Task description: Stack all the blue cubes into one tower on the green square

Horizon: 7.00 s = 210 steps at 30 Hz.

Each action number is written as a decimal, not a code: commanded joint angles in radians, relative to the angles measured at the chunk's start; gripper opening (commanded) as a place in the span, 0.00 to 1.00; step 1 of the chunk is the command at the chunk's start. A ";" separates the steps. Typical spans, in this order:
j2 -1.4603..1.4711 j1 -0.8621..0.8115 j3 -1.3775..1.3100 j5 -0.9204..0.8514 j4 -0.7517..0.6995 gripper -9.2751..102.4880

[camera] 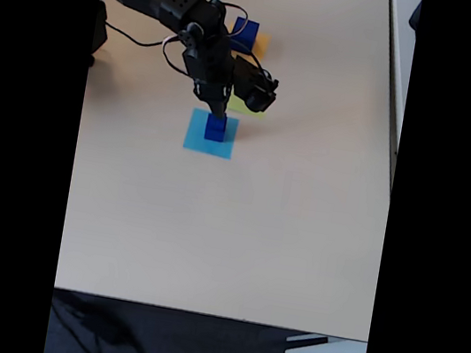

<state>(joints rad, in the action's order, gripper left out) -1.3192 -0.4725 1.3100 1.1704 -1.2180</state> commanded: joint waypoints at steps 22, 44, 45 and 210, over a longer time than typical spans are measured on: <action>-0.087 0.006 0.032 0.008 0.052 0.11; -0.089 0.009 0.040 0.003 0.058 0.16; -0.091 0.009 0.040 0.000 0.060 0.17; 0.117 0.388 -0.061 0.360 0.199 0.18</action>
<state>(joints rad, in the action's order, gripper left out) -1.1858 -0.0936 1.3039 1.5140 -1.0385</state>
